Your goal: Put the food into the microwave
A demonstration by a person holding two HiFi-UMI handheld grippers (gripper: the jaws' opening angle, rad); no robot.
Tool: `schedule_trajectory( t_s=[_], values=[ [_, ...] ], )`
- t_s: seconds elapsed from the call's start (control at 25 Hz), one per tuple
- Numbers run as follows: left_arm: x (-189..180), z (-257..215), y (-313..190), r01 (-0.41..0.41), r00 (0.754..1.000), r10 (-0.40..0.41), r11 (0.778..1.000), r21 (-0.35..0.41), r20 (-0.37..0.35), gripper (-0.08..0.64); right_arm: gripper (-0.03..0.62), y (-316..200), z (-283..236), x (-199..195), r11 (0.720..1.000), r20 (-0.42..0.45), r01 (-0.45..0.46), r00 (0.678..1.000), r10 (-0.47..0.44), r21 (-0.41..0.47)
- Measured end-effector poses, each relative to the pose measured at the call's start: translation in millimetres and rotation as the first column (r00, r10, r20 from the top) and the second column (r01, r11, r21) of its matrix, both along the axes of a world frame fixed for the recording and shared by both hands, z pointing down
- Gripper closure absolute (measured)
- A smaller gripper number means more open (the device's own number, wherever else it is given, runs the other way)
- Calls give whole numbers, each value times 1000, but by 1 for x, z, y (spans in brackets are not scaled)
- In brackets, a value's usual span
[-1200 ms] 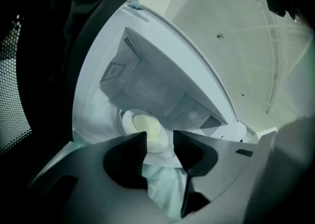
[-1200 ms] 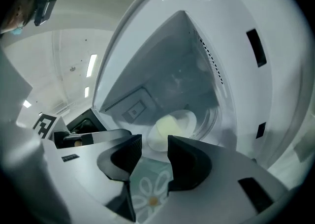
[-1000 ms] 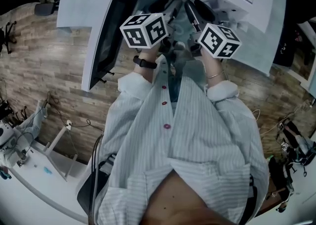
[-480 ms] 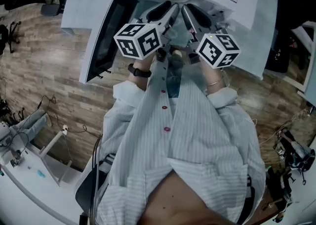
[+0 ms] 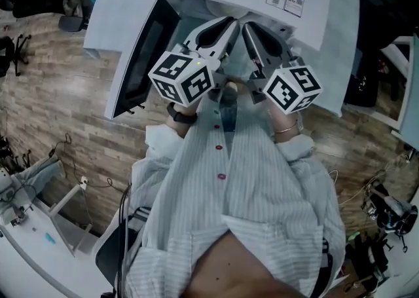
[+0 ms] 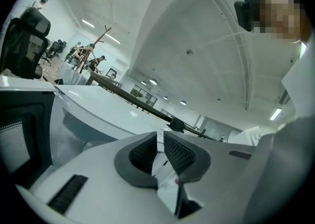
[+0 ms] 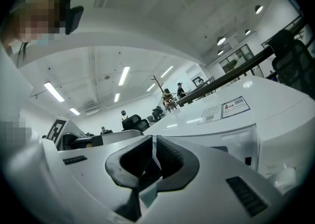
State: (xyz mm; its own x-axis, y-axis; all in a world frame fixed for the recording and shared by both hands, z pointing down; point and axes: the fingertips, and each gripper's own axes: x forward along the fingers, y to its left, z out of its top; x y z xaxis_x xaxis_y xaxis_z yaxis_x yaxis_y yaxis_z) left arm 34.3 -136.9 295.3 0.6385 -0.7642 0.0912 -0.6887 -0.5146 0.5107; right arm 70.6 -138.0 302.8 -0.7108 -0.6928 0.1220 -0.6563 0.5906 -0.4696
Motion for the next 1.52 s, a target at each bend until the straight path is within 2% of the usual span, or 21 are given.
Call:
schedule_trajectory(
  t_s=[0.56, 0.88, 1.52],
  values=[
    [1, -13, 4, -46, 998, 47, 999, 23, -30, 551, 560, 0, -9, -3, 999, -28, 42, 999, -42, 7],
    [4, -15, 2, -82, 995, 82, 997, 7, -47, 552, 560, -2, -14, -6, 999, -17, 51, 999, -51, 9],
    [1, -8, 4, -82, 995, 79, 996, -34, -66, 552, 560, -2, -16, 0, 1000, 2, 28, 1000, -28, 9]
  ],
)
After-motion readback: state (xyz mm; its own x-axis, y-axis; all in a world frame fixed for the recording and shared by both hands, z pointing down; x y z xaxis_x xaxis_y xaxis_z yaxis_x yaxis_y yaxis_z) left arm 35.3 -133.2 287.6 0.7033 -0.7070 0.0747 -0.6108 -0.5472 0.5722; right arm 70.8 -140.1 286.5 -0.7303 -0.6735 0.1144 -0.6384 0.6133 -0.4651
